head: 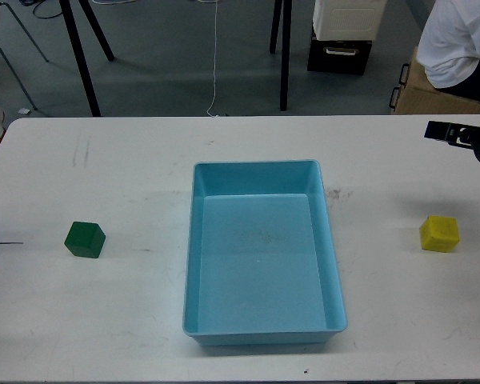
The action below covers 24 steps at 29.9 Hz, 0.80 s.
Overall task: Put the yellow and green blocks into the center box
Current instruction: 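Lower the right gripper down onto the yellow cube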
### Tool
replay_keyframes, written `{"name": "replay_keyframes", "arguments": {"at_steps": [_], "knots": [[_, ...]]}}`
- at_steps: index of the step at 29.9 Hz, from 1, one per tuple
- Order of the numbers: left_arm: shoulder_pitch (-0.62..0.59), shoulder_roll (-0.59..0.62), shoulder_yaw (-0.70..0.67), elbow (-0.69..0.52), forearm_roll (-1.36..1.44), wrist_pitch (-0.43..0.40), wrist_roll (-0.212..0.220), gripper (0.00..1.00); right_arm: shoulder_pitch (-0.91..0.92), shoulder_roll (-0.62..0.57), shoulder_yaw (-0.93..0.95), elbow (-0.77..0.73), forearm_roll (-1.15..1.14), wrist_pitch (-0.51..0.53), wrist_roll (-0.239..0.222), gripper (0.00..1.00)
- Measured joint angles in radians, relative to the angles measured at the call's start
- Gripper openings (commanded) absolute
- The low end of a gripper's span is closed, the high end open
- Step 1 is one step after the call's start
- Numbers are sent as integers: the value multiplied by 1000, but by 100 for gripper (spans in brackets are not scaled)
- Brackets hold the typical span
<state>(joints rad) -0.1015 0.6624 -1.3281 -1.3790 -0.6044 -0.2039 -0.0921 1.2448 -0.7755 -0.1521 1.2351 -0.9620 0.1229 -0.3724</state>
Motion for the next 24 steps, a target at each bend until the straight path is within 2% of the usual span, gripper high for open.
{"name": "replay_keyframes", "arguments": {"at_steps": [4,11,15,24], "knots": [[0,2,-2,0,1,0,0,100,22,20,-73,43,7,10,-38,100],[13,13,-13,0,1,0,0,100,54,-178,-106,227,17,71,-46,100],[14,13,-14,0,0,-1,0,100,55,-265,-106,277,15,89,-46,100],[14,13,-14,-1,1,-2,1,100,13,-263,-118,294,10,92,-49,100]]}}
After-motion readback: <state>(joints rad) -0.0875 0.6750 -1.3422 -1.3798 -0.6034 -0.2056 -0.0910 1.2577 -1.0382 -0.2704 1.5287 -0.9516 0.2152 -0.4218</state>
